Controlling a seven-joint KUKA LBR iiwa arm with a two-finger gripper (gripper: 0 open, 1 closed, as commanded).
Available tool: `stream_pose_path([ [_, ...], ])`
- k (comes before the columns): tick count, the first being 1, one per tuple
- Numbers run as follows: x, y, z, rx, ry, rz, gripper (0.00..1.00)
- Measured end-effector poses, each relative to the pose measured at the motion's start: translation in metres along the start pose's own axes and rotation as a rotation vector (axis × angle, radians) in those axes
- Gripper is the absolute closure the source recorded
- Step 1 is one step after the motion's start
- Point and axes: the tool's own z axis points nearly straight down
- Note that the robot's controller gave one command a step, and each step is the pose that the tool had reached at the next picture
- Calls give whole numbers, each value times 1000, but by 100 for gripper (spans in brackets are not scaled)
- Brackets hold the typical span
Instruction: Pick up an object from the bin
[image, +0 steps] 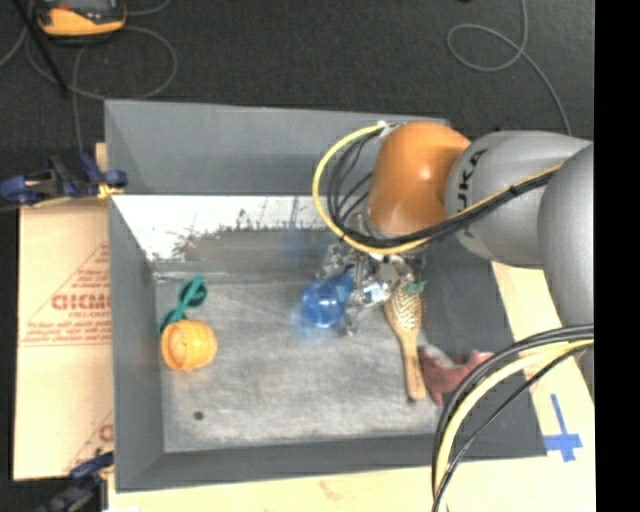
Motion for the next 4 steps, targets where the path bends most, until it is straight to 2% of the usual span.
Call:
stream_pose_path([
  [2,1,0,-28,-1,8,1,100],
  [4,0,-1,-55,0,8,2,100],
])
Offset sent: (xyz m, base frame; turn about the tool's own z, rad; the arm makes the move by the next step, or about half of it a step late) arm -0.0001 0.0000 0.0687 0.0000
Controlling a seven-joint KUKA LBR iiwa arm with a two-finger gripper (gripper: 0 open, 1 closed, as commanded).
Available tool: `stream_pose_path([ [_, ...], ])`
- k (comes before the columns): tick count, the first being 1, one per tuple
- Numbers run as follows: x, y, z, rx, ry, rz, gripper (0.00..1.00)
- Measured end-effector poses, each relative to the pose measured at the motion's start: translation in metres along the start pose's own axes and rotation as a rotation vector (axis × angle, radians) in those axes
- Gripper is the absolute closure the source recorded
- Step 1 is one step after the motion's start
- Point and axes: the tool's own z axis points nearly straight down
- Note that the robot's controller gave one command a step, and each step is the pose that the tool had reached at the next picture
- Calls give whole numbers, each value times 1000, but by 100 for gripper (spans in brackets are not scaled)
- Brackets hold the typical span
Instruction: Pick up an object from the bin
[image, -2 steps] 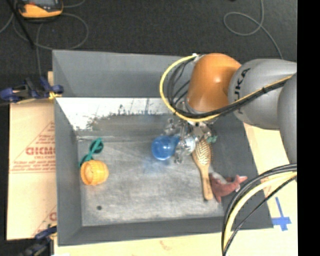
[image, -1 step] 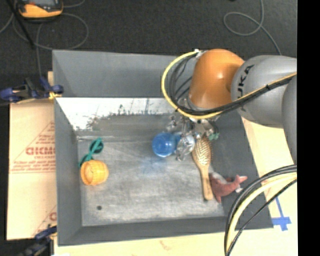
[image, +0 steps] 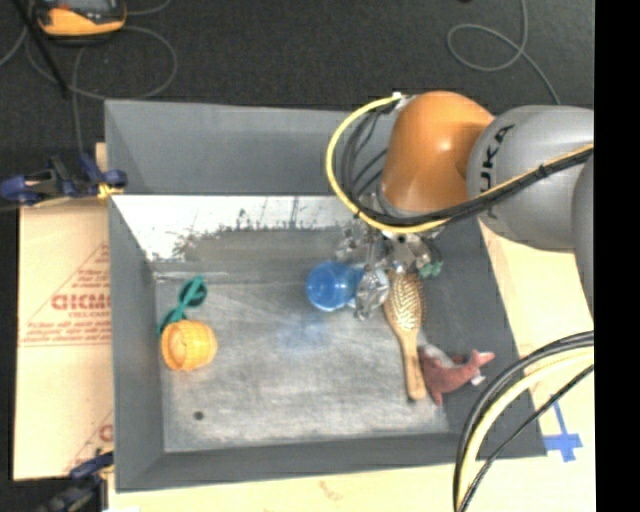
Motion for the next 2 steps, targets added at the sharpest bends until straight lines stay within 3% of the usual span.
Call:
stream_pose_path([
  [2,-1,-1,-27,2,-3,1,100],
])
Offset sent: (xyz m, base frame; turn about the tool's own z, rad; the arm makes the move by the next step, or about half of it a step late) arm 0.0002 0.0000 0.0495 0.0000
